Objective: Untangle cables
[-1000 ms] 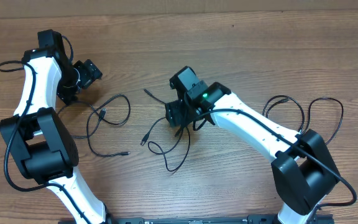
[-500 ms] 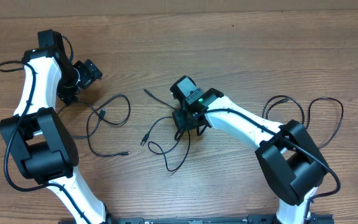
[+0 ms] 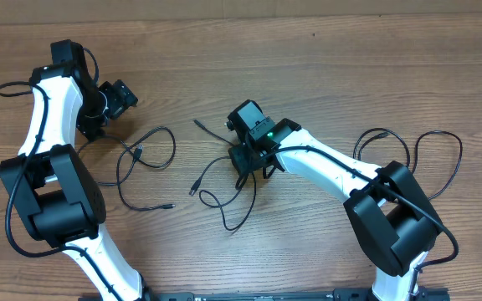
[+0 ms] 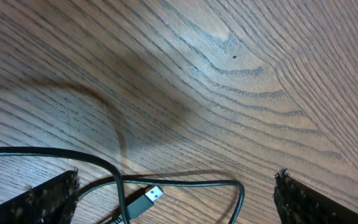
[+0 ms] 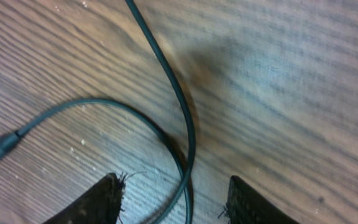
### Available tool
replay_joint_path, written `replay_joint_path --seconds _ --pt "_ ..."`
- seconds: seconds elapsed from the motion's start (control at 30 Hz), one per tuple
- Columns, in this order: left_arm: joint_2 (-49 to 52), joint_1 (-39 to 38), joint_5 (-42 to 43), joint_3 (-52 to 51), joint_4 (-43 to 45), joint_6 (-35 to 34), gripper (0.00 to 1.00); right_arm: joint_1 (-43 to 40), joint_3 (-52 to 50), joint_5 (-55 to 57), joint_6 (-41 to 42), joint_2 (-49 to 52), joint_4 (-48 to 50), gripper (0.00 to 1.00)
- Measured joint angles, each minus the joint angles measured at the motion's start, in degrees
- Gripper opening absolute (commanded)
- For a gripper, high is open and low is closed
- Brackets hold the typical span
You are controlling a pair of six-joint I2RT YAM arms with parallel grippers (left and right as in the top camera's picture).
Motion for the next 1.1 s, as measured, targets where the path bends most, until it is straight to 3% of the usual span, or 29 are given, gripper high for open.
replay_joint_path --seconds 0.27,0.33,0.37,0.43,0.97,1.0,1.03,1.07,1.1 --pt "0.0 0.0 0.0 0.0 0.0 0.0 0.99 0.3 0.2 0.3 -3.1 1.7 -0.4 0.59" --pt "0.0 0.0 0.0 0.0 0.0 0.0 1.00 0.6 0.8 0.4 -4.2 3.5 -1.9 0.40" --pt "0.0 0.0 0.0 0.0 0.0 0.0 1.00 0.8 1.7 0.6 -5.2 4.5 -3.1 0.08" --pt "0.0 0.0 0.0 0.0 0.0 0.0 1.00 1.2 4.0 0.4 -5.8 5.4 -5.3 0.04" --pt "0.0 0.0 0.0 0.0 0.0 0.0 0.99 1.5 8.6 0.0 -7.1 8.2 -22.5 0.05" --pt "0.0 0.0 0.0 0.0 0.0 0.0 0.99 1.5 8.6 0.0 -7.1 8.2 -23.7 0.09" --pt "0.0 0.0 0.0 0.0 0.0 0.0 1.00 1.5 8.6 0.0 -7.1 8.2 -24.0 0.19" --pt "0.0 0.0 0.0 0.0 0.0 0.0 0.99 1.5 8.6 0.0 -6.9 8.2 -24.2 0.41" --pt "0.0 0.0 0.0 0.0 0.0 0.0 1.00 1.5 8.6 0.0 -6.6 8.2 -24.1 0.51"
